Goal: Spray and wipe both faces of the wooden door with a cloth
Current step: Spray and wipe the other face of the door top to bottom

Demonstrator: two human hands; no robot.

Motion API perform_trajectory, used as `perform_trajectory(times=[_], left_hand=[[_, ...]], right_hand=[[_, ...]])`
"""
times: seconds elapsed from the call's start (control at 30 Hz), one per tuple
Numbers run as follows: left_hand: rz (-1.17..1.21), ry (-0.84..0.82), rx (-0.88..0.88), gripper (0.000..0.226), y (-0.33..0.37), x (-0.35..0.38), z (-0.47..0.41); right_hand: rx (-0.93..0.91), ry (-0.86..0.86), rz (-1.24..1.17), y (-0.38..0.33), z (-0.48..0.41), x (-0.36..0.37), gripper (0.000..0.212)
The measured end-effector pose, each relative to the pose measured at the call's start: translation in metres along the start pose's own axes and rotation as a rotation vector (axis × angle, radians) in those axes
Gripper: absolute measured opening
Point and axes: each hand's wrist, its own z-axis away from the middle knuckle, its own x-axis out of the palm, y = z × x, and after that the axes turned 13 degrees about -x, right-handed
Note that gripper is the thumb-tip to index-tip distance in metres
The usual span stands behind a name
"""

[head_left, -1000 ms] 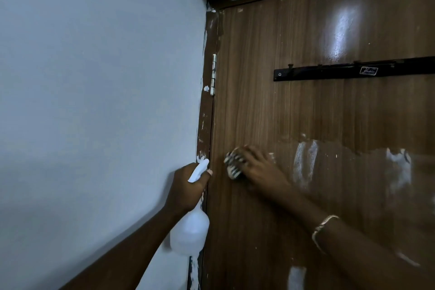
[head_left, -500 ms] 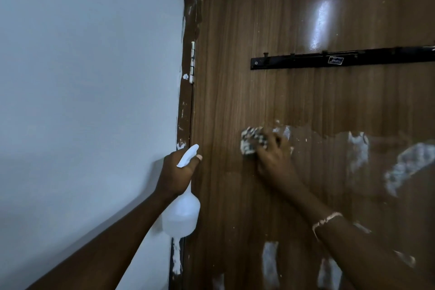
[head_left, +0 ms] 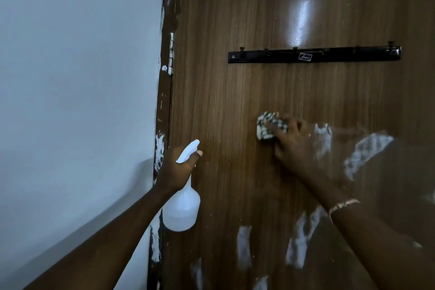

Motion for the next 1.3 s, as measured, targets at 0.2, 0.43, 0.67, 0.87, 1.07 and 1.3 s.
perform_trajectory(times=[0.2, 0.43, 0.67, 0.87, 1.07, 1.3], left_hand=[[0.052, -0.03, 0.009, 0.039, 0.006, 0.026, 0.008], [0.071, -0.019, -0.005, 0.026, 0.004, 0.054, 0.014], [-0.03, -0.207, 0.087, 0.04, 0.009, 0.101, 0.018], [0.032, -0.344, 0.149, 0.035, 0.023, 0.148, 0.043], [0.144, -0.328, 0.168, 0.04, 0.046, 0.173, 0.041], [0.236, -0.329, 0.119, 0.01, 0.043, 0.183, 0.04]], right_hand=[[-0.174, -0.087, 0.039, -0.044, -0.031, 0.044, 0.06], [0.008, 0.002, 0.071, 0.027, 0.054, -0.005, 0.066], [-0.13, -0.021, 0.107, 0.024, 0.01, 0.003, 0.055], [0.375, 0.313, 0.155, 0.098, 0.063, -0.056, 0.051], [0.032, 0.101, 0.159, 0.054, 0.028, -0.021, 0.046], [0.124, 0.074, 0.156, 0.106, 0.158, -0.057, 0.053]])
